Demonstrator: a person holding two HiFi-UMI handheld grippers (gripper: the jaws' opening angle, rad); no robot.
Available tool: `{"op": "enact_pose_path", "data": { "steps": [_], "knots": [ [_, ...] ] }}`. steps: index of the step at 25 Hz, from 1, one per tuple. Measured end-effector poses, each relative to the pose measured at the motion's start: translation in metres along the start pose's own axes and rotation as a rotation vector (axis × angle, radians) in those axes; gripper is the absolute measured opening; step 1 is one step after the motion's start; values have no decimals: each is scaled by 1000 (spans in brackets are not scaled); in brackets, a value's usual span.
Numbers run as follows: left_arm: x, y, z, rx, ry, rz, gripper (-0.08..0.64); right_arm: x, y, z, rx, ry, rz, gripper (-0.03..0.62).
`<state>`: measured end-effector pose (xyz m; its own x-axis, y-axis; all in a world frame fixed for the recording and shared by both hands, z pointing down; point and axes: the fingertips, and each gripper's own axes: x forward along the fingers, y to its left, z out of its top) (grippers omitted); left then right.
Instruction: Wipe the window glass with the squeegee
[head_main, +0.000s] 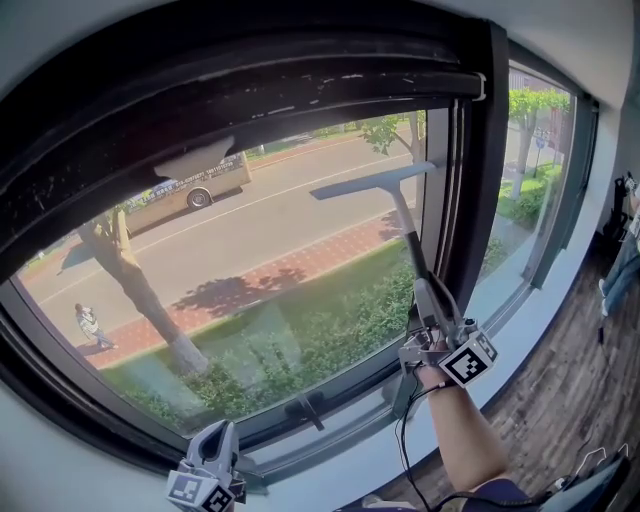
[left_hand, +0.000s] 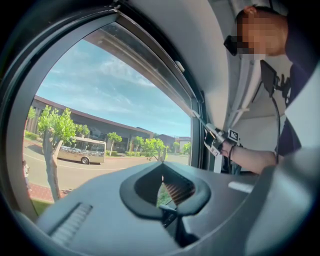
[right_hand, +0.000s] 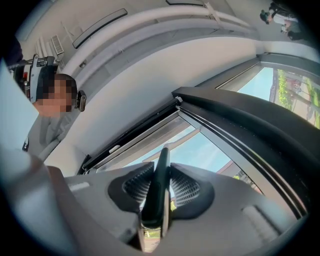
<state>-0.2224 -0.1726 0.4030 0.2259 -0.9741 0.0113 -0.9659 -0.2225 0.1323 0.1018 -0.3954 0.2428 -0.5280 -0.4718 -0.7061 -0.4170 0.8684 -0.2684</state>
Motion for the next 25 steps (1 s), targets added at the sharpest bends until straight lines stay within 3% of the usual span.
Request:
{"op": "enact_pose_path", "data": {
  "steps": [25],
  "knots": [
    [8, -10, -16, 19, 40, -15, 5, -55, -14, -38, 70, 70, -42, 103]
  ]
}}
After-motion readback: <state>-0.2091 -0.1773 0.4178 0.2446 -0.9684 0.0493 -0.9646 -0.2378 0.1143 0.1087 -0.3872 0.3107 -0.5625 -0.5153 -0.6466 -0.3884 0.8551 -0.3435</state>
